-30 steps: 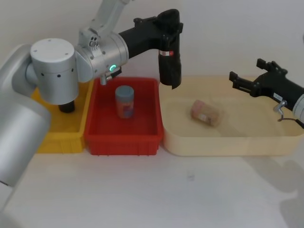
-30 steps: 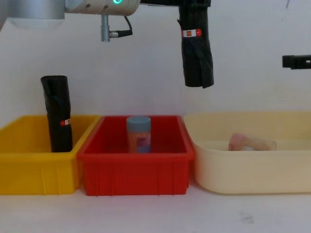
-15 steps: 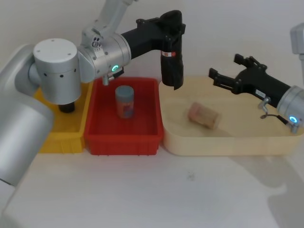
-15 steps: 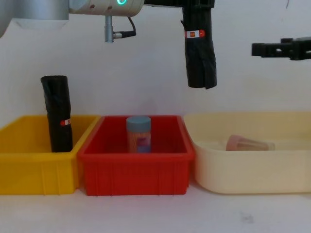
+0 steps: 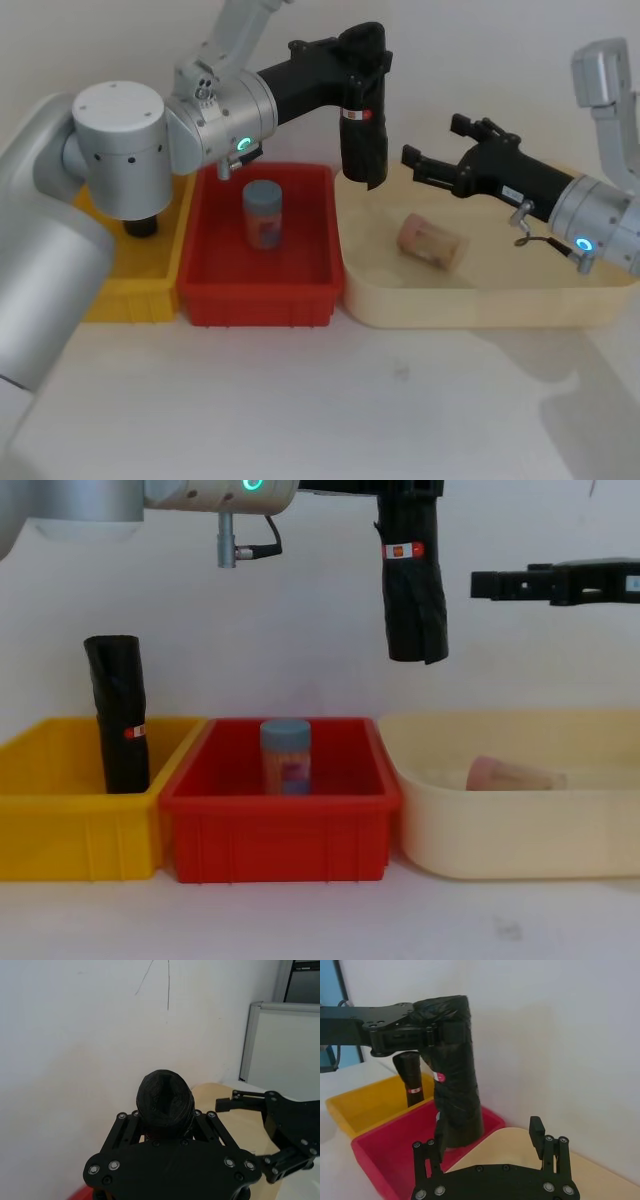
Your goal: Pick up the garbage bag with the one hand and transfer it to the other hand.
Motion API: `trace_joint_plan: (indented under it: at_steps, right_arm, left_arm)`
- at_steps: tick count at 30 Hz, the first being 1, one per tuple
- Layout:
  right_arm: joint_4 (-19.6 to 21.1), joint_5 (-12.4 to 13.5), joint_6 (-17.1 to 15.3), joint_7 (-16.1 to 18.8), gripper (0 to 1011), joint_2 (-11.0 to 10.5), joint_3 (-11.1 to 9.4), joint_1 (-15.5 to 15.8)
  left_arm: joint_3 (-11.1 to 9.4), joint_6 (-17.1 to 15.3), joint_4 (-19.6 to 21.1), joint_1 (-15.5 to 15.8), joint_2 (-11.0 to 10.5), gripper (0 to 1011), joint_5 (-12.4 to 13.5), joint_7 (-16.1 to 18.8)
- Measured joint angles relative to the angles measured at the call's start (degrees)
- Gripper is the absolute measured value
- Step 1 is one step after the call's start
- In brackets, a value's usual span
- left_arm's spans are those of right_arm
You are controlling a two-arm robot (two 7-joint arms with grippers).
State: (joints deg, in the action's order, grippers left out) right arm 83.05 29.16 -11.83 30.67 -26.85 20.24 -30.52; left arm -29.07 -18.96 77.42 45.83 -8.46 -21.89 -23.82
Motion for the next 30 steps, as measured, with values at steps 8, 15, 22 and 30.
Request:
trace_joint_plan:
  at_steps: [8,15,22,30]
  right_arm:
    - [-1.00,-0.04,-0.03,1.92,1000,-0.03,1.87,-1.24]
    - [-1.71,-0.11,-0.06,3.17,1000,-0.03,3.26,-2.17]
    - [-3.22,-0.59,0.18,3.55,1000,0.51,4.71,-3.50]
    - [-4.67,-1.19,0.66,3.56,1000,1.34,6.10,-5.03]
  left_arm:
    - [-0.04,0.00,-0.05,0.04,0.04,365,0.00,0.00]
    - [-0.04,0.00,-0.05,0.05,0.05,365,0.00,0.00]
    - [-0.03,0.00,-0.05,0.05,0.05,365,0.00,0.01]
    - [-0.03,-0.01,-0.05,0.04,0.05,365,0.00,0.01]
